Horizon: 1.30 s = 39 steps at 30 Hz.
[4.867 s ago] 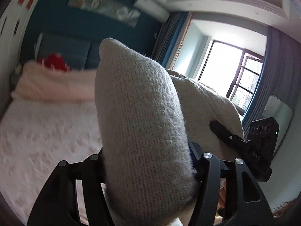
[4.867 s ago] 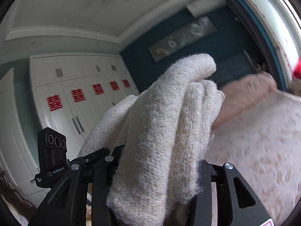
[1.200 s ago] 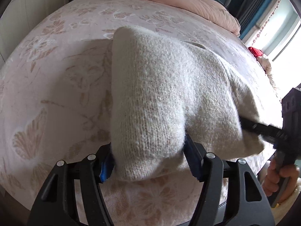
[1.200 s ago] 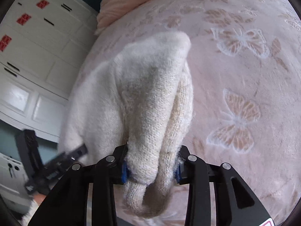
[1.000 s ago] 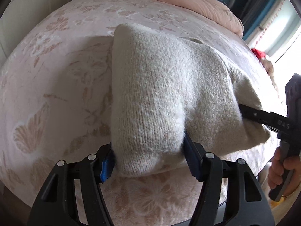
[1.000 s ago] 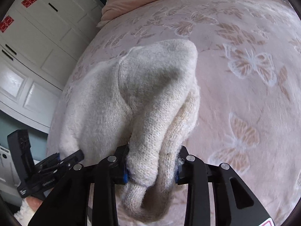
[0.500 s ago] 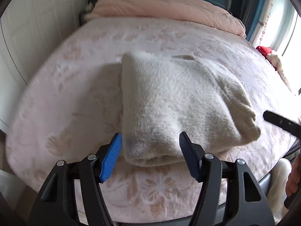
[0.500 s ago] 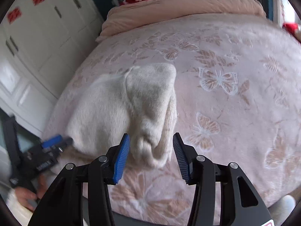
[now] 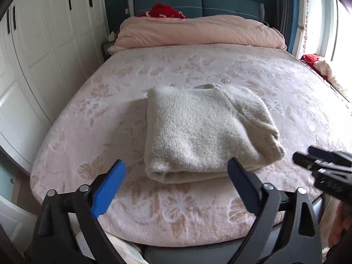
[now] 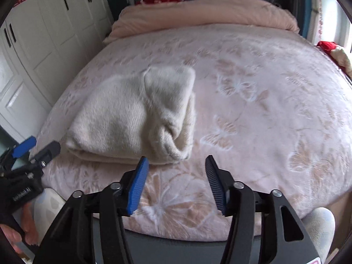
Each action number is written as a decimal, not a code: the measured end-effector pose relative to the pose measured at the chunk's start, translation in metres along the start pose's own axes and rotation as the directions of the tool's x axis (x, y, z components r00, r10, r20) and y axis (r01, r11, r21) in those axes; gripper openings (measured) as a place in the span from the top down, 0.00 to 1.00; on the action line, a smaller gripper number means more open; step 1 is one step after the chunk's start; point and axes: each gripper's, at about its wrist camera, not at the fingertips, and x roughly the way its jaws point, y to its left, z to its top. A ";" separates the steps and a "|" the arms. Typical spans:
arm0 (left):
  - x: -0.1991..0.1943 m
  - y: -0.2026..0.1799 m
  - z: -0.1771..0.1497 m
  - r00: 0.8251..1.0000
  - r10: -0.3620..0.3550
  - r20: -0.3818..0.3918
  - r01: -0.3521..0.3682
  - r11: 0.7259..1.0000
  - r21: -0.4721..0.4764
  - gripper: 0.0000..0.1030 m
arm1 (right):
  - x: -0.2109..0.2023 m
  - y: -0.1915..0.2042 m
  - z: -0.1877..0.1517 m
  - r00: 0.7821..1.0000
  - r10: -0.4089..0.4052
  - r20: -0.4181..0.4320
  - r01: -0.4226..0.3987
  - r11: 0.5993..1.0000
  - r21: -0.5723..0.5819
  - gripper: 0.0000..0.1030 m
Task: Fold small clothes
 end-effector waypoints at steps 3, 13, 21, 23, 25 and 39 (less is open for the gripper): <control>-0.011 -0.008 -0.006 1.000 0.006 0.016 -0.007 1.000 0.013 0.10 | -0.021 -0.003 -0.012 0.997 -0.048 0.059 0.046 0.998 0.046 0.37; -0.020 -0.026 -0.053 0.999 0.043 0.024 -0.043 0.999 -0.004 0.09 | -0.026 -0.005 -0.067 0.977 -0.149 0.150 0.148 0.989 0.022 0.20; -0.010 -0.029 -0.082 0.997 0.071 -0.005 -0.071 0.997 0.007 0.09 | -0.006 -0.008 -0.080 0.978 -0.185 0.098 0.182 0.982 0.038 0.20; -0.010 -0.030 -0.083 0.997 0.072 -0.006 -0.072 0.997 0.015 0.09 | -0.001 -0.007 -0.083 0.979 -0.189 0.083 0.185 0.981 0.055 0.20; -0.010 -0.031 -0.084 0.997 0.073 -0.005 -0.073 0.997 0.015 0.09 | 0.003 -0.006 -0.086 0.979 -0.191 0.067 0.188 0.981 0.053 0.19; -0.010 -0.029 -0.086 0.997 0.080 -0.007 -0.080 0.997 -0.016 0.09 | 0.004 0.008 -0.092 0.977 -0.199 0.077 0.198 0.980 0.019 0.16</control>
